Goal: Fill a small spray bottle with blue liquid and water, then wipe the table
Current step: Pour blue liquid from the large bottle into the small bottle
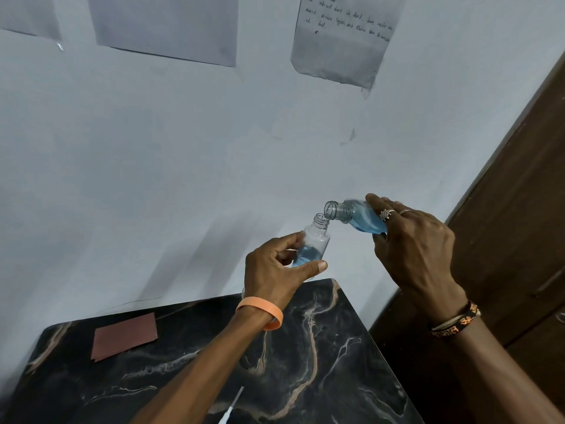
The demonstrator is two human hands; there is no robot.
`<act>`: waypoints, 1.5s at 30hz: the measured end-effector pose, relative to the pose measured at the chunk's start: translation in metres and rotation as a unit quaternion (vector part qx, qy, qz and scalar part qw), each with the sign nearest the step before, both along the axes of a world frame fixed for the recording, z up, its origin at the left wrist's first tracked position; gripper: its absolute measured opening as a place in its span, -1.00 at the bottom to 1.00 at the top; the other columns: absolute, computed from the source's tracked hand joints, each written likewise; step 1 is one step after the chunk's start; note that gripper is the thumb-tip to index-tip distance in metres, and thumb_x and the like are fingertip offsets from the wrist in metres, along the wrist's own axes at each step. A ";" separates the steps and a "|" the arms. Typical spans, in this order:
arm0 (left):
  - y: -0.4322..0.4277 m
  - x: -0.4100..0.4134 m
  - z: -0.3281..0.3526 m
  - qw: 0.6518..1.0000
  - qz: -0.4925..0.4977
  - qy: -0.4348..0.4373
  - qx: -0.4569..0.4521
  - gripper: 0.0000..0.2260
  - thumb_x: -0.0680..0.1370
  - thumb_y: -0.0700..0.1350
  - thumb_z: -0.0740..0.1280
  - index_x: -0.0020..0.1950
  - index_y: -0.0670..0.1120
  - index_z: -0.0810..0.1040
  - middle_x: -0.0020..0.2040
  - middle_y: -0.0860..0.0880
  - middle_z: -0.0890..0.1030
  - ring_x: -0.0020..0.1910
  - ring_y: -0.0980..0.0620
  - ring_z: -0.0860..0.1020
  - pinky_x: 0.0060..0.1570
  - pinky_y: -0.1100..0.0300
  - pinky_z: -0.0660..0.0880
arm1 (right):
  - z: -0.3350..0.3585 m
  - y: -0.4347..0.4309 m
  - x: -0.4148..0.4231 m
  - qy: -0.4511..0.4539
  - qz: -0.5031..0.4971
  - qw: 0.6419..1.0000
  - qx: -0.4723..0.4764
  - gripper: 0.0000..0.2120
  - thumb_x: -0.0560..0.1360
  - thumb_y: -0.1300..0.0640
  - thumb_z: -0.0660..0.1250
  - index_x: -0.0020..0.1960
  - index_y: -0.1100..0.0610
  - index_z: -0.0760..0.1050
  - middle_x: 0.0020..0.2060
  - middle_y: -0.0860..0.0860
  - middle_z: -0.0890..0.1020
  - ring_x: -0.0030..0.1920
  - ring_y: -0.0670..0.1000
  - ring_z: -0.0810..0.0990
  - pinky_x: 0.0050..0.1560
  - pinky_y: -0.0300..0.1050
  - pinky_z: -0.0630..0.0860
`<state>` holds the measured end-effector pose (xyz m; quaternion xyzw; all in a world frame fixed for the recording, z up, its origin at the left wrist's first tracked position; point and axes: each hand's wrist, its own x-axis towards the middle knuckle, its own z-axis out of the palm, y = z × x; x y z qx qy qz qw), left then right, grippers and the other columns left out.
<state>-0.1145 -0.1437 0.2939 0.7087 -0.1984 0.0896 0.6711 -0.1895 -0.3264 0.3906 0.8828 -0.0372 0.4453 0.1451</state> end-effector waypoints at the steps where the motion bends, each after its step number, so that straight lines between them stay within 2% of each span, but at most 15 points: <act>1: 0.000 0.000 0.000 1.000 0.000 0.001 -0.001 -0.38 0.16 0.29 0.52 0.18 0.14 0.62 -0.16 0.58 0.51 -0.10 0.48 0.56 -0.22 0.56 0.44 | 0.000 0.000 0.000 -0.002 0.001 1.000 0.000 -0.43 0.23 0.35 0.56 0.24 0.14 0.63 0.04 0.13 0.71 -0.01 0.18 0.71 -0.14 -0.02 0.62; 16: 0.001 0.000 0.000 1.000 0.002 -0.001 0.003 -0.35 0.16 0.31 0.50 0.20 0.13 0.62 -0.14 0.55 0.51 -0.11 0.50 0.55 -0.20 0.53 0.46 | 0.001 0.002 -0.001 0.005 0.002 1.000 0.006 -0.42 0.24 0.34 0.56 0.25 0.15 0.62 0.04 0.15 0.71 -0.01 0.20 0.71 -0.11 0.03 0.62; 25: 0.002 0.000 -0.001 1.000 0.006 0.000 0.001 -0.41 0.18 0.25 0.55 0.18 0.14 0.62 -0.15 0.55 0.53 -0.10 0.44 0.58 -0.21 0.53 0.46 | 0.000 0.002 0.001 -0.007 0.002 1.000 0.002 -0.42 0.20 0.35 0.57 0.22 0.14 0.64 0.01 0.12 0.72 -0.05 0.20 0.71 -0.15 -0.02 0.62; 30: 0.001 0.000 0.000 1.000 0.003 0.001 -0.002 -0.38 0.16 0.30 0.51 0.18 0.14 0.62 -0.11 0.51 0.53 -0.10 0.46 0.57 -0.19 0.53 0.46 | -0.001 0.000 0.001 0.001 0.000 1.000 0.001 -0.41 0.22 0.33 0.57 0.24 0.13 0.63 0.04 0.12 0.71 -0.03 0.19 0.71 -0.13 -0.02 0.61; 37: 0.001 0.001 -0.002 1.000 0.008 -0.003 0.006 -0.47 0.22 0.16 0.60 0.17 0.15 0.63 -0.13 0.53 0.54 -0.08 0.39 0.60 -0.16 0.48 0.51 | -0.001 0.000 0.001 0.000 0.001 1.000 0.001 -0.40 0.21 0.33 0.58 0.24 0.13 0.63 0.05 0.12 0.71 -0.03 0.19 0.71 -0.14 -0.02 0.61; 41: 0.001 0.001 -0.002 1.000 0.002 -0.005 -0.001 -0.46 0.21 0.19 0.58 0.16 0.14 0.63 -0.15 0.54 0.53 -0.09 0.43 0.58 -0.20 0.52 0.47 | 0.000 0.001 0.000 0.000 0.005 1.000 0.003 -0.41 0.21 0.33 0.58 0.24 0.14 0.63 0.04 0.12 0.71 -0.04 0.18 0.71 -0.14 -0.02 0.62; 45: 0.001 0.000 -0.001 1.000 0.002 -0.005 -0.002 -0.46 0.20 0.20 0.57 0.16 0.16 0.63 -0.10 0.48 0.55 -0.09 0.39 0.60 -0.17 0.48 0.51 | 0.001 0.001 -0.001 -0.004 0.005 1.000 0.000 -0.41 0.20 0.34 0.58 0.22 0.15 0.64 0.03 0.11 0.72 -0.05 0.17 0.72 -0.15 -0.04 0.61</act>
